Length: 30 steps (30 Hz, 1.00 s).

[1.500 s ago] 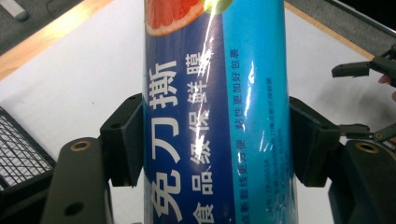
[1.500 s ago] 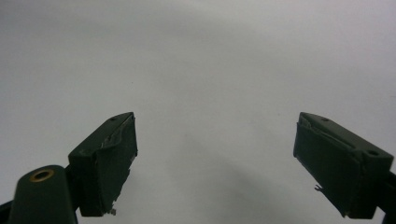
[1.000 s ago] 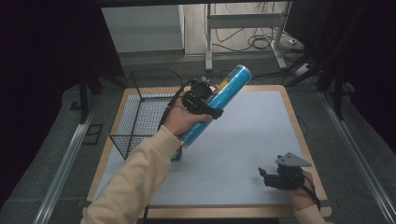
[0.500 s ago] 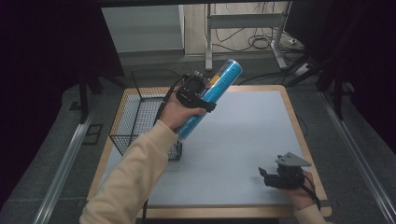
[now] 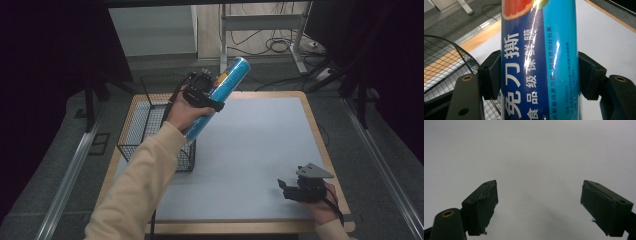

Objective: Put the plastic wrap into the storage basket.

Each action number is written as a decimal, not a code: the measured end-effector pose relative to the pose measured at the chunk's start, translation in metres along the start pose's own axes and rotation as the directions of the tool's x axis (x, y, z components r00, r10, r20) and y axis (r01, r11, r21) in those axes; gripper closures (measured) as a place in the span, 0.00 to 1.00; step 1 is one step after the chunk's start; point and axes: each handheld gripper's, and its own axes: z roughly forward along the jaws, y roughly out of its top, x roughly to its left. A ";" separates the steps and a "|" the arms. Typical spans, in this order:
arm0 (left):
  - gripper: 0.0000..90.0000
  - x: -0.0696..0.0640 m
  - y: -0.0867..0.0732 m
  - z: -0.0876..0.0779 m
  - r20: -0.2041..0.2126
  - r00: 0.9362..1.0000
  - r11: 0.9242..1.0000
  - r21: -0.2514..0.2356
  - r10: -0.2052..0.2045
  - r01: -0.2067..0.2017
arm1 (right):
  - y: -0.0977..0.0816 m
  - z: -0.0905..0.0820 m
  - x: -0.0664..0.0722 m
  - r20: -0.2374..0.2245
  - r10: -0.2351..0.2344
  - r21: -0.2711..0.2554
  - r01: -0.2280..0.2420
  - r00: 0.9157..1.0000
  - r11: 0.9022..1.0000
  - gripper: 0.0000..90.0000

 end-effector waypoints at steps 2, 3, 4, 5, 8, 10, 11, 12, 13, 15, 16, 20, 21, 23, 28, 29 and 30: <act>0.35 0.002 0.000 0.000 -0.004 1.000 1.000 -0.004 -0.003 0.003 | 0.000 0.000 0.000 0.001 0.000 0.000 0.000 1.000 1.000 0.16; 0.35 0.006 0.000 0.001 -0.006 1.000 1.000 -0.005 -0.013 0.013 | 0.000 0.000 0.000 0.002 0.000 -0.002 0.000 1.000 1.000 0.16; 0.35 0.008 0.000 0.001 -0.014 1.000 1.000 -0.003 -0.011 0.011 | 0.000 0.000 0.000 0.002 -0.002 -0.001 0.002 1.000 1.000 0.16; 0.35 0.010 0.000 0.002 -0.019 1.000 1.000 -0.002 -0.012 0.012 | 0.000 0.000 0.000 0.003 -0.001 -0.002 0.001 1.000 1.000 0.16; 0.35 0.017 -0.001 0.003 -0.040 0.999 1.000 0.004 -0.010 0.011 | 0.000 0.000 -0.001 0.004 -0.002 -0.002 0.002 1.000 1.000 0.16; 0.35 0.022 -0.003 0.005 -0.049 0.999 1.000 0.006 -0.019 0.019 | 0.000 0.000 -0.001 0.004 -0.002 -0.002 0.002 1.000 1.000 0.16; 0.35 0.023 -0.004 0.006 -0.056 0.998 1.000 0.006 -0.019 0.020 | 0.000 0.000 -0.001 0.005 -0.002 -0.002 0.002 1.000 1.000 0.16; 0.35 0.025 -0.005 0.006 -0.058 0.998 1.000 0.007 -0.021 0.022 | 0.000 0.000 -0.001 0.005 -0.003 -0.002 0.003 1.000 1.000 0.16; 0.35 0.027 -0.006 0.007 -0.059 0.998 1.000 0.008 -0.025 0.026 | 0.000 0.000 -0.001 0.005 -0.003 -0.001 0.003 1.000 1.000 0.16; 0.35 0.031 -0.008 0.008 -0.062 0.998 1.000 0.011 -0.028 0.029 | 0.000 0.000 -0.001 0.004 -0.003 0.000 0.003 1.000 1.000 0.16; 0.35 0.031 -0.008 0.008 -0.062 0.998 1.000 0.011 -0.028 0.029 | 0.000 0.000 -0.001 0.004 -0.003 0.000 0.003 1.000 1.000 0.16; 0.35 0.040 -0.013 0.010 -0.081 0.996 0.999 0.019 -0.037 0.039 | 0.000 0.000 -0.002 0.011 -0.001 -0.003 0.001 1.000 1.000 0.16; 0.35 0.040 -0.013 0.010 -0.081 0.996 0.999 0.019 -0.037 0.039 | 0.000 0.000 -0.002 0.011 0.000 -0.003 0.000 1.000 1.000 0.17; 0.35 0.045 -0.015 0.010 -0.091 0.995 0.999 0.023 -0.042 0.044 | 0.000 0.000 -0.001 0.012 -0.001 -0.004 0.001 1.000 1.000 0.17; 0.35 0.052 -0.021 0.011 -0.100 0.993 0.998 0.029 -0.055 0.058 | 0.000 -0.001 -0.001 0.020 -0.002 -0.003 0.002 1.000 1.000 0.17; 0.35 0.054 -0.023 0.011 -0.100 0.993 0.998 0.034 -0.056 0.059 | 0.000 -0.001 -0.001 0.019 -0.003 -0.003 0.003 1.000 1.000 0.17; 0.35 0.056 -0.024 0.011 -0.100 0.993 0.997 0.032 -0.064 0.068 | 0.000 -0.001 -0.001 0.018 -0.005 -0.003 0.005 1.000 1.000 0.17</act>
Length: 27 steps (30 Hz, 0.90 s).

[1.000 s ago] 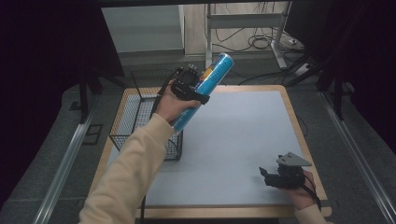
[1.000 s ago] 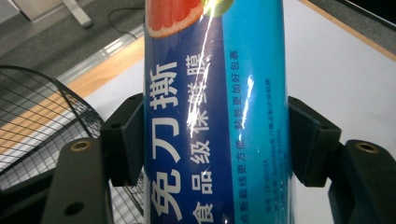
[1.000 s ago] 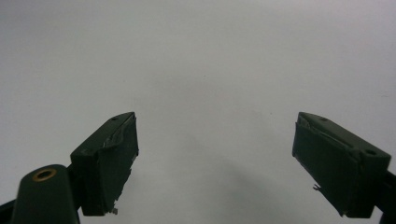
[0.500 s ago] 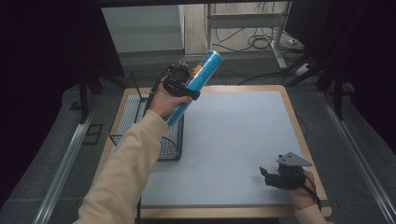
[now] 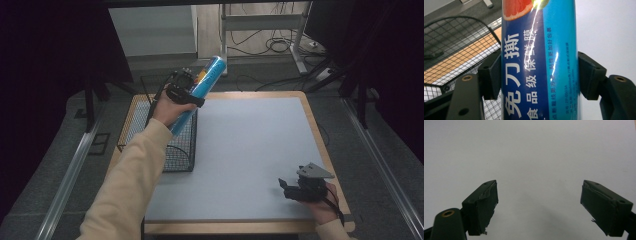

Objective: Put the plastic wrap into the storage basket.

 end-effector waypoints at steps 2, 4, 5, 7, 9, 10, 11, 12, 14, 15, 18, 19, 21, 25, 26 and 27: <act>0.35 0.004 -0.003 0.001 -0.002 1.000 1.000 0.003 -0.013 0.013 | 0.000 0.000 0.000 -0.001 -0.001 0.002 0.001 1.000 1.000 0.17; 0.35 0.008 -0.005 0.001 -0.009 1.000 1.000 0.011 -0.011 0.011 | 0.000 0.001 0.000 0.001 -0.002 0.003 0.002 1.000 1.000 0.17; 0.35 0.008 -0.005 0.001 -0.009 1.000 1.000 0.011 -0.011 0.011 | 0.000 0.001 0.000 0.001 -0.002 0.003 0.002 1.000 1.000 0.17; 0.35 0.013 -0.007 0.003 -0.015 1.000 1.000 0.020 -0.017 0.018 | 0.000 0.001 0.001 0.002 -0.001 0.004 0.001 1.000 1.000 0.17; 0.35 0.015 -0.008 0.003 -0.021 0.999 0.999 0.023 -0.024 0.024 | -0.001 0.002 0.001 0.001 -0.003 0.006 0.003 1.000 1.000 0.17; 0.35 0.017 -0.009 0.003 -0.022 0.999 0.999 0.025 -0.024 0.024 | -0.001 0.002 0.001 0.001 -0.004 0.007 0.004 1.000 1.000 0.17; 0.35 0.018 -0.009 0.004 -0.025 0.999 0.999 0.024 -0.025 0.026 | -0.001 0.002 0.001 0.000 -0.005 0.007 0.005 1.000 1.000 0.17; 0.35 0.018 -0.009 0.004 -0.025 0.999 0.999 0.024 -0.025 0.026 | -0.001 0.002 0.001 0.000 -0.005 0.007 0.005 1.000 1.000 0.17; 0.35 0.022 -0.010 0.004 -0.025 0.999 0.999 0.027 -0.029 0.030 | -0.001 0.002 0.001 -0.001 -0.005 0.008 0.005 1.000 1.000 0.17; 0.35 0.023 -0.011 0.005 -0.032 0.999 0.999 0.026 -0.031 0.032 | -0.001 0.002 0.000 0.001 -0.003 0.010 0.003 1.000 1.000 0.17; 0.35 0.026 -0.012 0.006 -0.030 0.999 0.999 0.028 -0.039 0.040 | -0.001 0.002 0.000 0.002 -0.005 0.011 0.005 1.000 1.000 0.17; 0.35 0.028 -0.013 0.007 -0.033 0.999 0.999 0.031 -0.041 0.042 | -0.001 0.002 0.001 0.001 -0.006 0.010 0.006 1.000 1.000 0.17; 0.35 0.028 -0.014 0.008 -0.038 0.999 0.999 0.031 -0.039 0.040 | -0.001 0.002 0.001 0.001 -0.006 0.010 0.006 1.000 1.000 0.17; 0.35 0.033 -0.017 0.010 -0.042 0.998 0.998 0.040 -0.042 0.044 | -0.001 0.003 0.001 0.001 -0.007 0.012 0.007 1.000 1.000 0.17; 0.35 0.034 -0.017 0.011 -0.042 0.998 0.998 0.045 -0.044 0.045 | -0.001 0.003 0.001 0.002 -0.007 0.012 0.007 1.000 1.000 0.17; 0.35 0.035 -0.018 0.014 -0.049 0.998 0.998 0.052 -0.042 0.044 | -0.001 0.003 0.001 0.002 -0.007 0.013 0.007 1.000 1.000 0.17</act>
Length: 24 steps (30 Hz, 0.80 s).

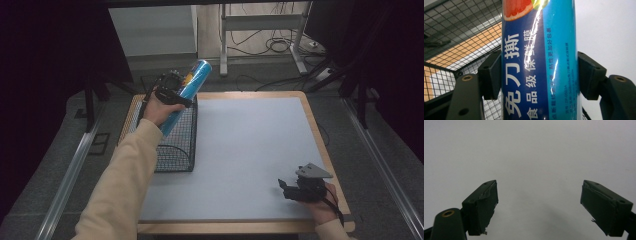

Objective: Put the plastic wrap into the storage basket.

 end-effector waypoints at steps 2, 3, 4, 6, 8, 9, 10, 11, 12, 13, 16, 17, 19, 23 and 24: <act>0.35 0.001 0.000 0.002 -0.004 1.000 1.000 0.005 0.003 -0.003 | 0.000 0.000 0.000 0.000 -0.001 0.000 0.001 1.000 1.000 0.17; 0.35 0.001 -0.001 0.003 -0.009 1.000 1.000 0.011 0.007 -0.007 | 0.000 0.000 0.000 0.000 -0.001 0.000 0.001 1.000 1.000 0.17; 0.35 0.002 -0.001 0.006 -0.007 1.000 1.000 0.016 0.002 -0.002 | 0.000 0.000 0.000 -0.001 -0.001 0.001 0.001 1.000 1.000 0.17; 0.35 0.003 -0.001 0.007 -0.007 1.000 1.000 0.019 0.000 0.000 | 0.000 0.000 0.000 0.000 -0.001 0.000 0.001 1.000 1.000 0.17; 0.35 0.003 0.000 0.011 -0.009 1.000 0.999 0.031 0.009 -0.008 | 0.000 0.000 0.000 -0.001 0.003 0.005 -0.003 1.000 1.000 0.17; 0.35 0.003 0.001 0.013 -0.012 1.000 0.999 0.033 0.009 -0.009 | 0.000 0.001 0.000 -0.001 0.004 0.004 -0.004 1.000 1.000 0.17; 0.35 0.004 0.001 0.015 -0.013 1.000 0.999 0.036 0.011 -0.010 | -0.001 0.001 -0.001 0.000 0.003 0.005 -0.003 1.000 1.000 0.17; 0.35 0.004 0.001 0.015 -0.013 1.000 0.999 0.036 0.011 -0.010 | -0.001 0.001 -0.001 -0.001 0.003 0.005 -0.003 1.000 1.000 0.17; 0.35 0.004 0.003 0.018 -0.012 1.000 0.999 0.042 0.010 -0.009 | -0.001 0.001 -0.001 0.000 0.003 0.006 -0.003 1.000 1.000 0.17; 0.35 0.004 0.003 0.018 -0.012 1.000 0.999 0.042 0.010 -0.009 | -0.001 0.001 -0.001 -0.001 0.003 0.005 -0.003 1.000 1.000 0.17; 0.35 0.004 0.004 0.024 -0.013 1.000 0.998 0.057 0.017 -0.017 | -0.001 0.001 -0.001 -0.001 0.004 0.006 -0.004 1.000 1.000 0.17; 0.35 0.003 0.005 0.028 -0.015 1.000 0.997 0.072 0.021 -0.020 | -0.001 0.001 -0.001 -0.001 0.004 0.007 -0.004 1.000 1.000 0.17; 0.35 0.002 0.005 0.030 -0.016 1.000 0.997 0.078 0.024 -0.023 | -0.001 0.001 -0.001 -0.002 0.004 0.008 -0.004 1.000 1.000 0.17; 0.35 0.002 0.004 0.038 -0.028 0.999 0.995 0.093 0.029 -0.027 | -0.001 0.002 -0.001 -0.002 0.002 0.010 -0.002 1.000 1.000 0.17; 0.35 0.003 0.003 0.040 -0.025 0.999 0.994 0.103 0.025 -0.022 | -0.001 0.001 -0.001 -0.002 0.002 0.009 -0.002 1.000 1.000 0.17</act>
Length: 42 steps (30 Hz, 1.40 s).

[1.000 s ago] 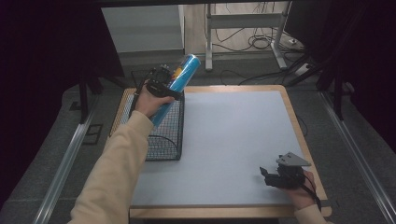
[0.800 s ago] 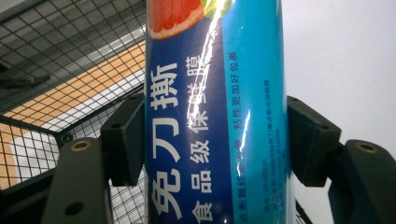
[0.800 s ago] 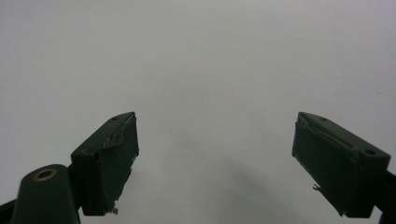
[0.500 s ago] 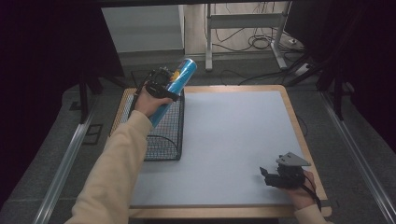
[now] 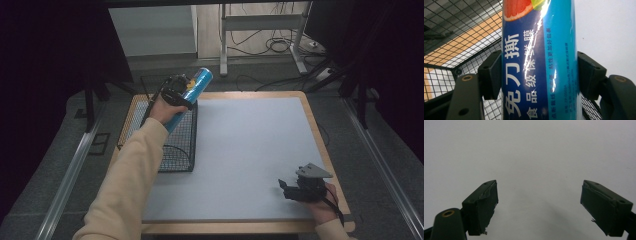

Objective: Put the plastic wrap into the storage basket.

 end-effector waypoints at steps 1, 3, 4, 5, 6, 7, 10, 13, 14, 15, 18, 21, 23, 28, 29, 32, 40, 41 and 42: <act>0.35 0.000 -0.001 0.001 -0.002 1.000 1.000 0.005 0.000 0.000 | 0.000 0.000 0.000 0.000 0.000 0.000 0.000 1.000 1.000 0.17; 0.35 0.000 -0.001 0.003 -0.005 1.000 1.000 0.011 0.005 -0.005 | 0.000 0.000 0.000 0.000 -0.001 0.001 0.001 1.000 1.000 0.17; 0.35 0.000 -0.002 0.005 -0.005 1.000 1.000 0.016 0.005 -0.005 | 0.000 0.000 0.000 -0.001 -0.001 0.001 0.001 1.000 1.000 0.17; 0.35 0.001 -0.003 0.006 -0.003 1.000 1.000 0.020 0.002 -0.002 | 0.000 0.000 0.000 -0.001 0.000 0.002 0.000 1.000 1.000 0.17; 0.35 0.002 -0.004 0.007 -0.002 1.000 1.000 0.016 -0.004 0.004 | 0.000 0.000 0.000 -0.001 0.000 0.002 0.000 1.000 1.000 0.17; 0.35 0.002 -0.004 0.007 -0.005 1.000 1.000 0.012 -0.008 0.008 | 0.000 0.000 0.000 -0.001 0.001 0.003 0.000 1.000 1.000 0.17; 0.35 0.004 -0.005 0.008 -0.014 1.000 1.000 0.015 -0.014 0.014 | 0.000 0.000 0.000 0.000 -0.001 0.002 0.001 1.000 1.000 0.17; 0.35 0.005 -0.006 0.012 -0.032 0.999 1.000 0.025 -0.013 0.014 | 0.000 0.000 0.001 -0.001 -0.002 0.004 0.002 1.000 1.000 0.17; 0.35 0.006 -0.007 0.014 -0.035 0.999 0.999 0.034 -0.016 0.018 | 0.000 0.000 0.001 -0.001 -0.001 0.002 0.001 1.000 1.000 0.17; 0.35 0.006 -0.007 0.014 -0.035 0.999 0.999 0.034 -0.016 0.018 | 0.000 0.000 0.001 -0.001 -0.001 0.002 0.001 1.000 1.000 0.17; 0.35 0.009 -0.011 0.022 -0.049 0.999 0.996 0.088 -0.012 0.016 | 0.000 0.000 0.001 -0.003 -0.003 0.003 0.003 1.000 1.000 0.17; 0.35 0.010 -0.012 0.027 -0.057 0.998 0.993 0.117 -0.008 0.015 | 0.000 0.000 0.001 -0.003 -0.006 0.004 0.006 1.000 1.000 0.17; 0.35 0.009 -0.012 0.029 -0.067 0.998 0.992 0.127 -0.001 0.010 | 0.000 0.000 0.002 -0.004 -0.005 0.004 0.005 1.000 1.000 0.17; 0.35 0.009 -0.013 0.033 -0.074 0.997 0.988 0.155 0.001 0.011 | 0.000 -0.001 0.002 -0.005 -0.011 0.002 0.011 1.000 1.000 0.17; 0.35 0.009 -0.013 0.033 -0.074 0.997 0.988 0.155 0.001 0.011 | 0.000 -0.001 0.002 -0.005 -0.010 0.002 0.010 1.000 1.000 0.17; 0.35 0.009 -0.013 0.033 -0.079 0.997 0.988 0.155 0.004 0.009 | 0.000 -0.001 0.002 -0.006 -0.010 0.003 0.010 1.000 1.000 0.17; 0.25 0.007 -0.010 0.027 -0.067 0.998 0.993 0.113 -0.004 0.012 | 0.000 -0.001 0.002 -0.007 -0.011 0.005 0.011 1.000 1.000 0.17; 0.23 0.006 -0.011 0.026 -0.073 0.997 0.993 0.119 0.002 0.006 | 0.000 -0.001 0.002 -0.008 -0.011 0.005 0.011 1.000 1.000 0.17; 0.21 0.007 -0.011 0.025 -0.070 0.998 0.992 0.124 0.000 0.009 | 0.000 -0.001 0.002 -0.008 -0.011 0.006 0.011 1.000 1.000 0.17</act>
